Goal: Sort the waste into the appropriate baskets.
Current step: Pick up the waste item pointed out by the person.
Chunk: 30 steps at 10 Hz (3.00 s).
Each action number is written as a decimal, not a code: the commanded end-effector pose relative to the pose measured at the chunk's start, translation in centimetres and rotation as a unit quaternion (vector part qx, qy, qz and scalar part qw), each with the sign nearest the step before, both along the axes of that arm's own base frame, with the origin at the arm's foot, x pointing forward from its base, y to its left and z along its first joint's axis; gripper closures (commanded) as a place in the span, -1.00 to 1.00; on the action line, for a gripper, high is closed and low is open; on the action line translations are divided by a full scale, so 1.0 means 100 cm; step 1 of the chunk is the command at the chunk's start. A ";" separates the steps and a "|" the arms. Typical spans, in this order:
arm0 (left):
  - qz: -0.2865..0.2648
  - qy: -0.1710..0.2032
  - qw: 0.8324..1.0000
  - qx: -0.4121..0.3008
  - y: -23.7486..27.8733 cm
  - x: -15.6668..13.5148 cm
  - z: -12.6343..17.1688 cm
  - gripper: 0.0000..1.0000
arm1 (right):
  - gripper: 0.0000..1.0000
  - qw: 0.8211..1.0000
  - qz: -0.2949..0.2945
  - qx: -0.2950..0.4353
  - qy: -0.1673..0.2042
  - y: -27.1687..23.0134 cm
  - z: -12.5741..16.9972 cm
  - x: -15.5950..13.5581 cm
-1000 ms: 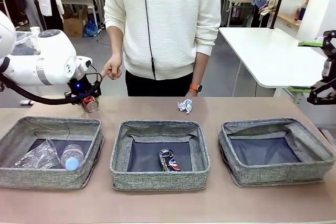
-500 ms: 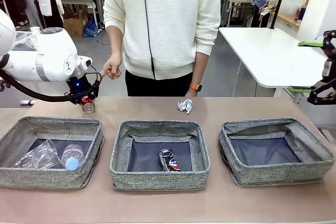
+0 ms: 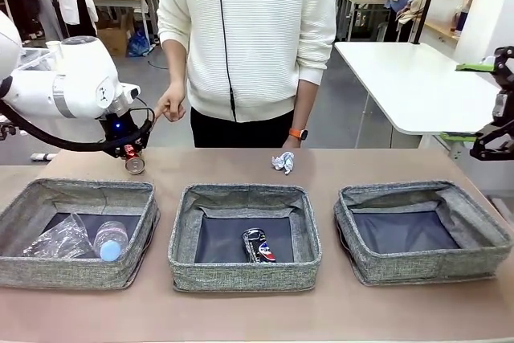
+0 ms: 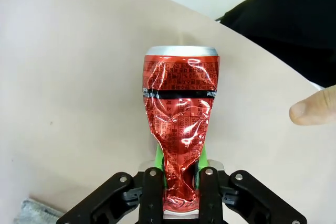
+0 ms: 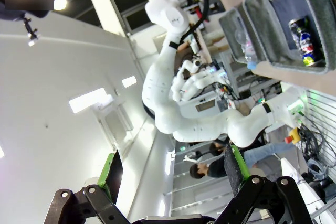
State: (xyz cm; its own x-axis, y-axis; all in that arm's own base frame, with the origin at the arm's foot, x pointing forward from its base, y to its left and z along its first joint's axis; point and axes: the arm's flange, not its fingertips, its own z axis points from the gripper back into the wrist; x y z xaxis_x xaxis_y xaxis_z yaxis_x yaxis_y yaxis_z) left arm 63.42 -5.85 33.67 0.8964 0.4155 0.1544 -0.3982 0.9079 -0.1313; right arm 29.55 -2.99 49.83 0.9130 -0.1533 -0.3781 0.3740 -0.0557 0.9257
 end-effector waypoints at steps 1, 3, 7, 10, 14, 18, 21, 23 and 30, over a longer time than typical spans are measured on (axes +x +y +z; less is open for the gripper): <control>0.010 0.005 1.000 0.013 0.016 -0.023 0.032 1.00 | -1.00 1.000 0.000 0.009 -0.009 0.002 0.001 -0.002; -0.004 -0.006 1.000 0.002 0.036 -0.062 0.085 1.00 | -1.00 1.000 0.000 0.009 -0.009 0.002 0.001 -0.002; -0.150 0.007 0.987 -0.048 0.030 -0.230 0.199 1.00 | -1.00 1.000 0.000 0.009 -0.009 0.002 0.001 -0.002; -0.288 -0.002 0.957 0.030 0.003 -0.318 0.173 1.00 | -1.00 1.000 0.000 0.009 -0.009 0.002 0.001 -0.002; -0.242 0.017 0.970 -0.011 0.004 -0.310 0.191 0.53 | -1.00 1.000 0.000 0.009 -0.009 0.002 0.001 -0.002; -0.213 -0.011 0.976 -0.037 -0.147 -0.346 0.296 0.53 | -1.00 1.000 0.000 0.009 -0.009 0.002 0.001 -0.002; -0.184 0.021 0.983 0.021 -0.243 -0.366 0.376 0.53 | -1.00 1.000 0.000 0.009 -0.009 0.002 0.001 -0.002; -0.221 0.017 0.975 -0.013 -0.272 -0.373 0.417 0.53 | -1.00 1.000 0.000 0.009 -0.009 0.002 0.001 -0.002; -0.222 -0.009 0.973 -0.057 -0.292 -0.376 0.450 0.53 | -1.00 1.000 0.000 0.009 -0.009 0.002 0.001 -0.002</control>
State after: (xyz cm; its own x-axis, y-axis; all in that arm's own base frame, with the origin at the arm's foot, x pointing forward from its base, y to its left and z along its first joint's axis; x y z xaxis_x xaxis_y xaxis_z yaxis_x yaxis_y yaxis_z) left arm 25.99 -35.58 78.74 0.9912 0.0166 0.1315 0.0178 0.9665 -0.2562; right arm 29.55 -2.99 49.86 0.9133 -0.1527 -0.3777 0.3736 -0.0555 0.9259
